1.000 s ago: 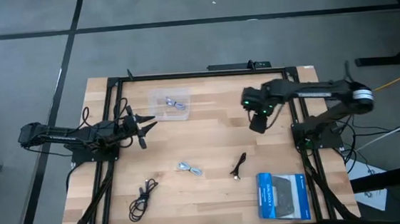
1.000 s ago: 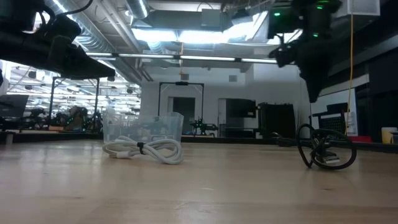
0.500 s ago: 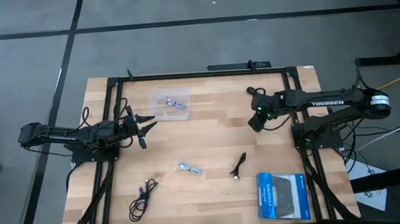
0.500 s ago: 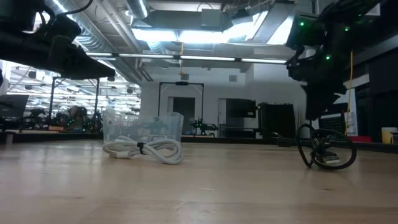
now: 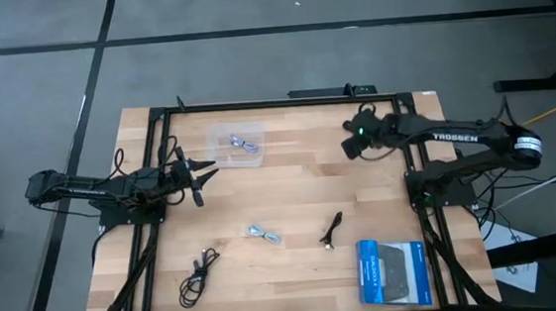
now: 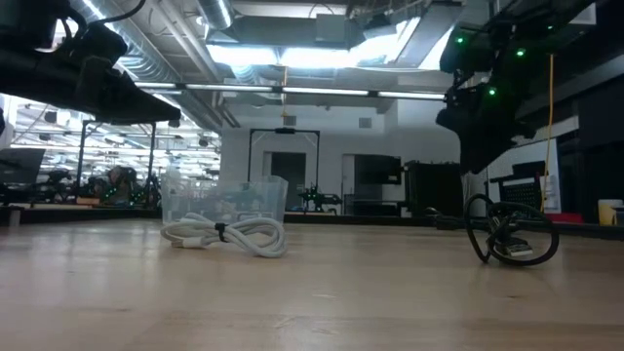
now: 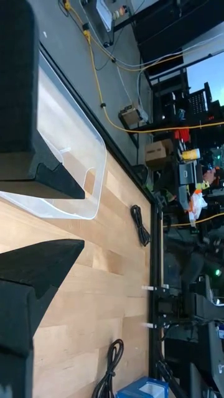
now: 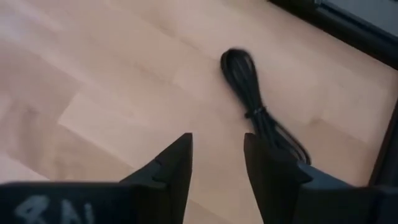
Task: Pick and place USB-C Cables
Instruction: Put the top black charger cable into the transparent bin
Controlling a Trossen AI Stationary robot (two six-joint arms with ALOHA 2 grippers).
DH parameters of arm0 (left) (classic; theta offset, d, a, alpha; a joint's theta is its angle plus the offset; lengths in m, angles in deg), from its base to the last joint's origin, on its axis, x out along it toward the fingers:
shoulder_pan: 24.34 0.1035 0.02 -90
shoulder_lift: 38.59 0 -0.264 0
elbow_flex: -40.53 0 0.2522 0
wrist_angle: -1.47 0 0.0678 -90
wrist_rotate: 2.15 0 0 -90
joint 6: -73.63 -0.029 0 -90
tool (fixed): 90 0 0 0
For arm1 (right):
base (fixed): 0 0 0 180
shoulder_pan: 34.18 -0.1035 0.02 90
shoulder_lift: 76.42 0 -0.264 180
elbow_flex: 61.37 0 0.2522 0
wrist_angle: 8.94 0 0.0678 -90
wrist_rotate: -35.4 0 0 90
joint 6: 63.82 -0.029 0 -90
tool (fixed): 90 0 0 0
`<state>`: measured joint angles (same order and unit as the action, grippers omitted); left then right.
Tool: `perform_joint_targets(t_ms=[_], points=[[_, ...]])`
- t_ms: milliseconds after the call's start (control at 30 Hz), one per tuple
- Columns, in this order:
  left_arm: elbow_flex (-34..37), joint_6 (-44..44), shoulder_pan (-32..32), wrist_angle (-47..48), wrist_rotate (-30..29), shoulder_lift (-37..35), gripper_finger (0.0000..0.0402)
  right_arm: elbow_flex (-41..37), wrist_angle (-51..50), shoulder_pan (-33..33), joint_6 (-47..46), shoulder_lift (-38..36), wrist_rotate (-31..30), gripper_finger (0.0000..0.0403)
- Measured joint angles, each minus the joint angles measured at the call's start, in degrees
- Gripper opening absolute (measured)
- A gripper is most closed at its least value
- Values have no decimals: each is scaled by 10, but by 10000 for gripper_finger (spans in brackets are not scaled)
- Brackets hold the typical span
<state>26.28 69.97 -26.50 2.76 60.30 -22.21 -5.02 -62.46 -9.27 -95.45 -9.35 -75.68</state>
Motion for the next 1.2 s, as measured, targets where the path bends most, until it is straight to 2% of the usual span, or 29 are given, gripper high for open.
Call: perform_joint_targets(t_ms=[233,433,667,833,1000,1200], points=[[0,0,0,0,0,0,108,25,1,140,107,0,126,149],[0,0,0,0,0,0,108,21,3,192,157,41,182,149],[0,0,0,-6,-1,0,108,48,-6,193,201,147,179,149],[0,-31,0,-9,-1,0,108,100,-45,193,214,202,111,149],[0,-40,0,-10,-1,0,108,129,-72,193,252,246,135,149],[0,-39,0,-10,-1,0,108,130,-99,205,259,291,105,149]])
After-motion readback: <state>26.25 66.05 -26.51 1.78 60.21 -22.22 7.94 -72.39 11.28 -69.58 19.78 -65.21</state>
